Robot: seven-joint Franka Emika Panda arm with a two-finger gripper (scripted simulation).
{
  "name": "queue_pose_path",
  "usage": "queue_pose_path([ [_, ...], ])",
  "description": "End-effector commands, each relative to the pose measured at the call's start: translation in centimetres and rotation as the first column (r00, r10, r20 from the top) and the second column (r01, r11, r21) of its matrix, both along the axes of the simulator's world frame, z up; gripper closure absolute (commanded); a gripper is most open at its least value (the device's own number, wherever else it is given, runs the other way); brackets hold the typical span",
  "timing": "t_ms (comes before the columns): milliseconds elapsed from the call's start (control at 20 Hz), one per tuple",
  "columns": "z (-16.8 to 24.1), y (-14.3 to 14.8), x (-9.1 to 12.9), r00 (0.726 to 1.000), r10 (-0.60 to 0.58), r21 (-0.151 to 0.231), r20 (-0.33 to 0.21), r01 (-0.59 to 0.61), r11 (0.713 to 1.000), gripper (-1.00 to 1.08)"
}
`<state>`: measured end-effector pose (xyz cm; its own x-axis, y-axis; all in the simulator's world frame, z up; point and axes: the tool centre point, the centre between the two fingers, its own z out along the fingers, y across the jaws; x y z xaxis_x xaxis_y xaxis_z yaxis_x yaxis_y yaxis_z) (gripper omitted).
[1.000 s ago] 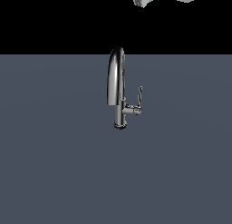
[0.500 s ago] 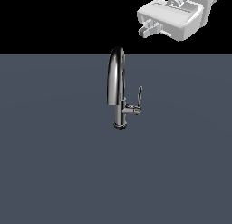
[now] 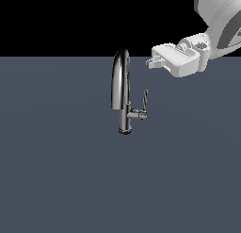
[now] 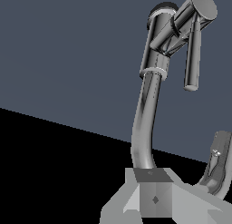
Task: Turn on the faucet by rotating a designated handle.
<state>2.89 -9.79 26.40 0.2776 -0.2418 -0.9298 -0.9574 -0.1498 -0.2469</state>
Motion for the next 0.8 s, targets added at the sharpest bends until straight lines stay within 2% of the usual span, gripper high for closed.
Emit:
queue_pose_path([
  [0, -2.2, -0.2, 0.5, 0.997, -0.057, 0.061, -0.054, 0.06, 0.996, 1.08],
  [150, -4.6, -0.3, 0.9, 0.987, -0.113, 0.121, -0.114, 0.127, 0.985, 1.08],
  [350, -7.2, -0.1, 1.1, 0.969, -0.168, 0.179, -0.182, 0.201, 0.963, 1.08],
  [550, -9.0, 0.1, 1.2, 0.951, -0.204, 0.218, -0.232, 0.255, 0.942, 1.08],
  [750, -10.2, 0.4, 1.2, 0.938, -0.224, 0.24, -0.263, 0.288, 0.927, 1.08],
])
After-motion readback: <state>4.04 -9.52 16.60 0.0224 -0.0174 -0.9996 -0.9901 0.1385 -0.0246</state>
